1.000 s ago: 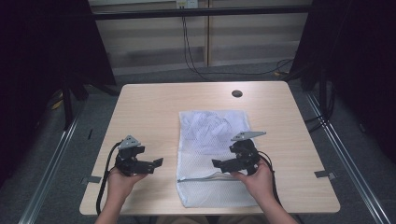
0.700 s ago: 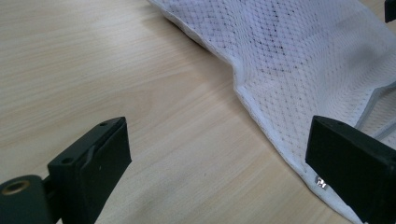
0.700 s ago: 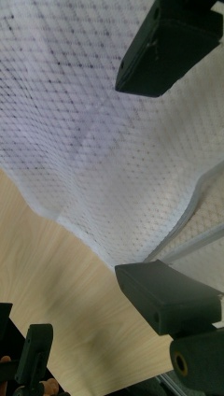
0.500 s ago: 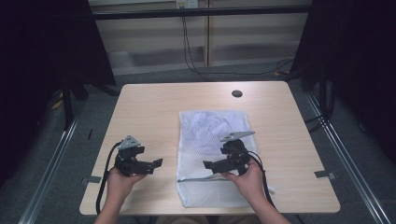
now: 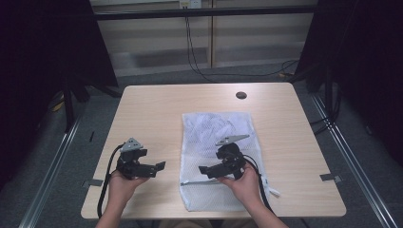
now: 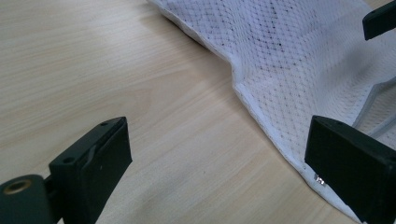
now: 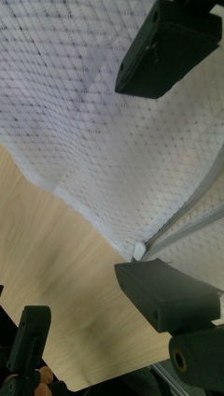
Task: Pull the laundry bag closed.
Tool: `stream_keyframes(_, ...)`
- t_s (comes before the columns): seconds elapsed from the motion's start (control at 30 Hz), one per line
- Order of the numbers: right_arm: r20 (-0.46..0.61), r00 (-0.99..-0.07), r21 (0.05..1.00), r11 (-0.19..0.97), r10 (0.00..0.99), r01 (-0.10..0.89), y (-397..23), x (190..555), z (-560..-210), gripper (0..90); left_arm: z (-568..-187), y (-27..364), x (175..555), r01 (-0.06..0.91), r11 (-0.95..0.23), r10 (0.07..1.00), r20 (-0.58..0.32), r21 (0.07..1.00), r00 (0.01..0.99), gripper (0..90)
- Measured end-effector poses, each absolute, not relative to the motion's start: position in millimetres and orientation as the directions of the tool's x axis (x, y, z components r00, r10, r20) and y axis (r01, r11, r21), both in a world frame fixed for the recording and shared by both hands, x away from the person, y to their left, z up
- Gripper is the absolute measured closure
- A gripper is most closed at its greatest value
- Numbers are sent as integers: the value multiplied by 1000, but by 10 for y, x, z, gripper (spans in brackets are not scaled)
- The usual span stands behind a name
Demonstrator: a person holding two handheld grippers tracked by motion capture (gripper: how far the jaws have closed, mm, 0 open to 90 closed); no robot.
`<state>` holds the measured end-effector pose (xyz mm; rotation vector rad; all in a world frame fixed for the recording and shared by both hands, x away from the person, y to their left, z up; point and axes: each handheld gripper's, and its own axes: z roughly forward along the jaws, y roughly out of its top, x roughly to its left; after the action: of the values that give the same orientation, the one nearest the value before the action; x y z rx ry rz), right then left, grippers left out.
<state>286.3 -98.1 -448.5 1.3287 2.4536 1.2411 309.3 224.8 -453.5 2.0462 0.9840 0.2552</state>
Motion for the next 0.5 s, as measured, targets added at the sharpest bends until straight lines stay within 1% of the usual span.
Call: stream_keyframes(0.5, 299, -625, 673, 305, 722, 674, -851, 2881, -4552, 121, -4538, 2246, 3094, 551, -360, 715, -157, 753, 681, 70)
